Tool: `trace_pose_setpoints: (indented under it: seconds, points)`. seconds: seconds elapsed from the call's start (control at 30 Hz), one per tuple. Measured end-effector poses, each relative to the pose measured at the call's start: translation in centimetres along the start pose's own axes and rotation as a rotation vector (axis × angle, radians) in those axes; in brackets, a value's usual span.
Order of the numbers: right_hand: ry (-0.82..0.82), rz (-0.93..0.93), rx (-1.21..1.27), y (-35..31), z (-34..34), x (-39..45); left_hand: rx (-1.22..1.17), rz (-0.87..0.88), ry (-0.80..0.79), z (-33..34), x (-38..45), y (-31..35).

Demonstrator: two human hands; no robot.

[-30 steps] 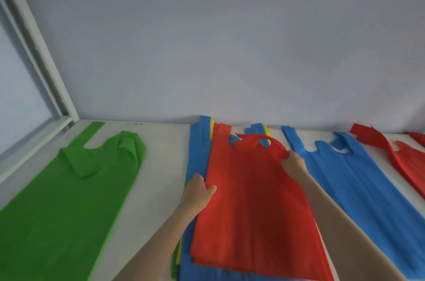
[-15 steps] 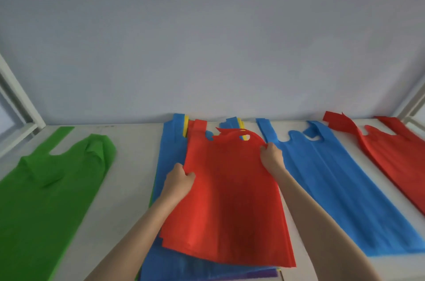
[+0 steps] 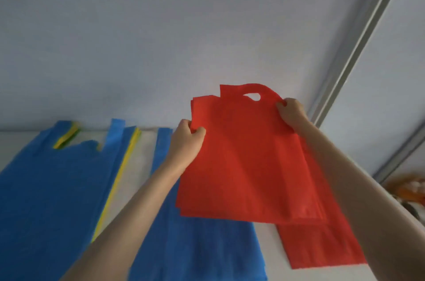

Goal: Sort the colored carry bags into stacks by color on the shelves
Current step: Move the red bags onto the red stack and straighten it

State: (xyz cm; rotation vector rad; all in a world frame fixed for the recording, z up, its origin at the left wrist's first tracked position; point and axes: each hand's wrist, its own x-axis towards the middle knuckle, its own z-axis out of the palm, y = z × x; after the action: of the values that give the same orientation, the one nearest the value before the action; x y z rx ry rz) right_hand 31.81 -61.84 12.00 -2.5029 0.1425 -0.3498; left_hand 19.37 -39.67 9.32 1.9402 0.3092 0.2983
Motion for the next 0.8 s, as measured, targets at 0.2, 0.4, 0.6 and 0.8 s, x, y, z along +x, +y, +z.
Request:
trace_pose_setpoints:
  seconds: [0.2,0.4,0.6,0.8]
  points:
    - [-0.002,0.086,-0.01,10.4,-4.4,3.5,-0.043,-0.016,-0.104,10.9,-1.6,2.1]
    - [-0.168,0.206,-0.084,20.9,-1.9,5.5,0.163,-0.222,-0.202,20.1,-2.8,-1.5]
    - [-0.403,0.299,-0.046,27.4,0.2,5.2,0.393,-0.397,-0.349,23.8,-4.4,-4.2]
    - [-0.387,0.287,-0.055,27.2,0.7,6.2,0.484,-0.386,-0.333,24.0,-4.3,-3.9]
